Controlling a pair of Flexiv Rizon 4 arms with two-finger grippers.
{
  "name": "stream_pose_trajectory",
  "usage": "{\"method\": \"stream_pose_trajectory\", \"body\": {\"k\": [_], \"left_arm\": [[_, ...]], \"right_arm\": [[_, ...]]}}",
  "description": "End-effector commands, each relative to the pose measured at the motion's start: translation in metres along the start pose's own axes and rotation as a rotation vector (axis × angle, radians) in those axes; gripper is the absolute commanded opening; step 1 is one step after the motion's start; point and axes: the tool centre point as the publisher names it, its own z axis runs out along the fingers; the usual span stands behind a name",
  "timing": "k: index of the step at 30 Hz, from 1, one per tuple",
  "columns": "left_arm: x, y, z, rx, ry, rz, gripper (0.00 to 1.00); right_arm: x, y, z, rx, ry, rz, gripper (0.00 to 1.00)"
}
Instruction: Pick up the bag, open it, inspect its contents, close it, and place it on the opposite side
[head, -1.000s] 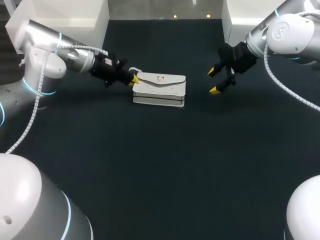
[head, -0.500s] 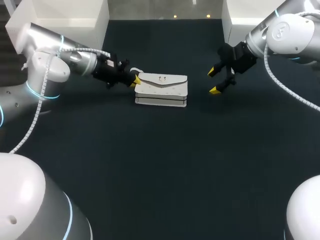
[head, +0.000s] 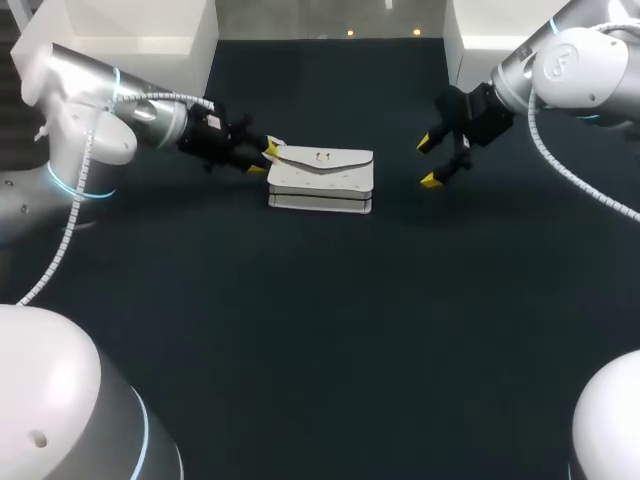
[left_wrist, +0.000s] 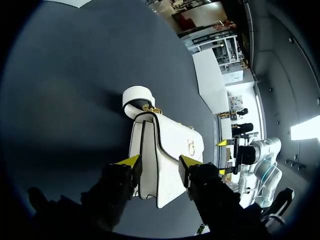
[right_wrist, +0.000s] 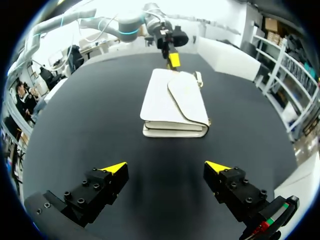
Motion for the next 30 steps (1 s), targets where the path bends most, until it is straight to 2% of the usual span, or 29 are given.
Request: {"method": "stream_pose_trajectory", "body": {"k": [1, 5, 8, 10, 11, 13, 14, 15, 20, 30], "left_arm": [[0.005, 0.000, -0.018, 0.019, -0.017, 0.025, 1.00], [0.009, -0.006, -0.035, 0.014, -0.048, 0.082, 1.00], [0.011, -0.012, -0.048, -0.021, -0.073, 0.151, 1.00], [0.012, -0.017, -0.058, -0.081, -0.074, 0.220, 1.00], [0.013, -0.021, -0.065, -0.075, -0.095, 0.263, 1.00], [0.014, -0.024, -0.072, -0.109, -0.116, 0.330, 1.00], [0.015, -0.025, -0.076, -0.105, -0.127, 0.373, 1.00], [0.016, -0.026, -0.080, -0.137, -0.130, 0.415, 1.00], [0.021, -0.029, -0.098, -0.200, -0.176, 0.594, 1.00], [0.032, -0.022, -0.124, -0.295, -0.247, 0.885, 1.00]], "right_arm": [[0.001, 0.017, -0.005, 0.065, -0.036, -0.001, 1.00], [0.001, 0.031, -0.013, 0.116, -0.090, -0.015, 1.00], [0.003, 0.042, -0.017, 0.154, -0.124, -0.030, 1.00], [0.005, 0.048, -0.019, 0.184, -0.152, -0.038, 1.00], [0.006, 0.052, -0.019, 0.211, -0.176, -0.042, 1.00], [0.008, 0.056, -0.018, 0.233, -0.207, -0.041, 1.00], [0.009, 0.058, -0.017, 0.240, -0.219, -0.041, 1.00], [0.010, 0.059, -0.016, 0.244, -0.231, -0.040, 1.00], [0.017, 0.069, -0.011, 0.257, -0.293, -0.035, 1.00], [0.030, 0.084, -0.012, 0.292, -0.454, -0.092, 1.00]]}}
